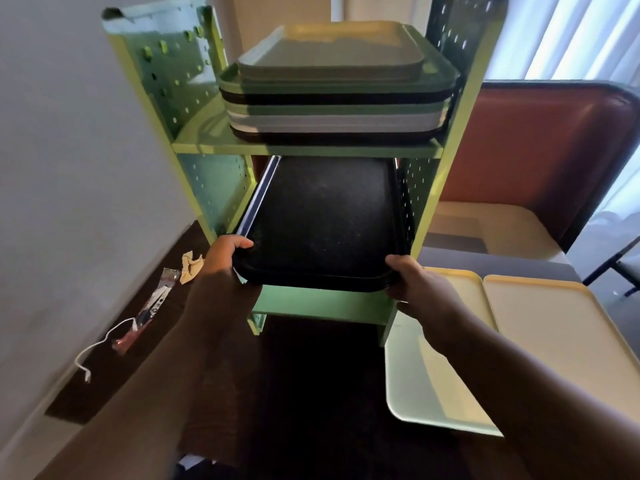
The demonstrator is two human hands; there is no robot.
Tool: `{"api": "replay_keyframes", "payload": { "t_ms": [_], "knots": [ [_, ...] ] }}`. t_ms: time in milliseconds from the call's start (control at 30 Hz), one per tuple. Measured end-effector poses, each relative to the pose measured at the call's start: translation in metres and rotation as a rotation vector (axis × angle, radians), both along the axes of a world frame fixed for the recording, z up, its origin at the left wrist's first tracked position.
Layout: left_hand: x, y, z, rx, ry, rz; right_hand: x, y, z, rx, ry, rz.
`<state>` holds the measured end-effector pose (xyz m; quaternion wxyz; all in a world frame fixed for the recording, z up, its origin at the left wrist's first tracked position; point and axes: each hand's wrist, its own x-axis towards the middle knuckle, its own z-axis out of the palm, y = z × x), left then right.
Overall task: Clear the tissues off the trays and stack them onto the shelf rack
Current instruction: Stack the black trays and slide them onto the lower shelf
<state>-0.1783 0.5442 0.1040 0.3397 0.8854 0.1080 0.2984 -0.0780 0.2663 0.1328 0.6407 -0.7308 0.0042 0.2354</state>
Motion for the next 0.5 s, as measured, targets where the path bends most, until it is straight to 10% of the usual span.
{"api": "replay_keyframes", "payload": {
  "t_ms": [500],
  "knots": [
    [0.013,0.015,0.008,-0.117,0.069,-0.071,0.005,0.008,-0.002,-0.124,0.003,-0.002]
  ]
}}
